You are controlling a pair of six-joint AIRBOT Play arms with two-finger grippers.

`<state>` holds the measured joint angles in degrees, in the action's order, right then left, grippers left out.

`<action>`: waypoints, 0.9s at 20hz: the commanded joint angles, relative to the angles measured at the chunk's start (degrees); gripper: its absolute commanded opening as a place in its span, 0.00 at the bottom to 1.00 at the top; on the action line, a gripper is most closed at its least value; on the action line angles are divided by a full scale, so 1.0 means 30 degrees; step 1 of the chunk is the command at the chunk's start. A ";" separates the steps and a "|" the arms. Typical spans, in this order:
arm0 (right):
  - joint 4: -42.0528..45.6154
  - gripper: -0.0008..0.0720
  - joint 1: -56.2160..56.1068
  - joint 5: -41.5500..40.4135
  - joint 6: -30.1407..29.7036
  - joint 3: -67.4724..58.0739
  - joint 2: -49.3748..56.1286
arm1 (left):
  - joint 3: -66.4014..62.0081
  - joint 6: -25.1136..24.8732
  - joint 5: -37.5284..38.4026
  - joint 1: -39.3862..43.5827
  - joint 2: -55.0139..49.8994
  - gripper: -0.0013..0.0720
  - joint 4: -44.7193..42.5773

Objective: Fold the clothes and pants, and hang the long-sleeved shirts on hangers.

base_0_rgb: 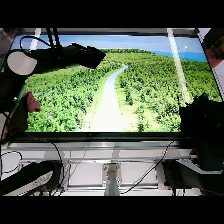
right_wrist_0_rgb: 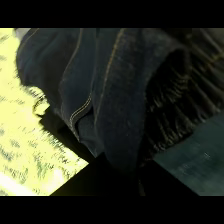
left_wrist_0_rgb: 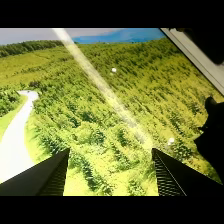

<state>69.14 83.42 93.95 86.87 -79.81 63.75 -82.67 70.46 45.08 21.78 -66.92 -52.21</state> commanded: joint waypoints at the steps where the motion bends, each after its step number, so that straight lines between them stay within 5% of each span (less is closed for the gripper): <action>1: 0.0896 0.35 0.0984 0.0772 0.0823 0.0000 -0.0656 | 0.0000 -0.0007 -0.0007 -0.0015 -0.0015 0.78 -0.0007; 2: 0.0998 0.69 0.0991 0.1107 0.0969 0.0000 -0.0656 | 0.0000 -0.0007 -0.0007 -0.0015 -0.0015 0.78 -0.0007; 3: 0.1013 0.80 0.0991 0.1435 0.1392 -0.0007 -0.0656 | 0.0000 -0.0007 -0.0007 -0.0015 -0.0015 0.78 -0.0007; 7: -0.0291 0.79 0.0984 0.1530 0.2630 -0.0015 -0.0685 | 0.0000 -0.0044 0.0000 -0.0022 -0.0015 0.78 -0.0022; 8: -0.2914 0.59 0.0860 0.0619 0.2922 -0.0015 -0.0678 | 0.0000 -0.0612 -0.0015 -0.0036 -0.0007 0.73 -0.0051; 9: -0.6390 0.11 0.0437 -0.0335 0.2630 -0.0015 -0.0678 | 0.0000 -0.1894 -0.0022 -0.0160 0.0044 0.53 -0.0168; 10: -1.0520 0.04 -0.0554 -0.1596 0.1552 -0.0015 -0.0648 | 0.0000 -0.3264 -0.0015 -0.0357 0.0197 0.21 -0.0168; 11: -1.4331 0.04 -0.1880 -0.2382 0.0080 -0.0015 -0.0568 | 0.0000 -0.3920 -0.0015 -0.0699 0.0510 0.04 -0.0168; 14: -2.2083 0.04 -0.7439 -0.4182 -0.2652 -0.0022 -0.0211 | 0.0000 -0.3927 0.0000 -0.1989 0.2127 0.03 -0.0153; 18: -2.1340 0.04 -1.4702 -0.5756 -0.3410 -0.0022 -0.0168 | 0.0000 -0.3927 -0.0007 -0.3089 0.4881 0.03 -0.0153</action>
<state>11.57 52.77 81.67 80.29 -79.85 63.05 -82.67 59.72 45.06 14.79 -57.23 -52.64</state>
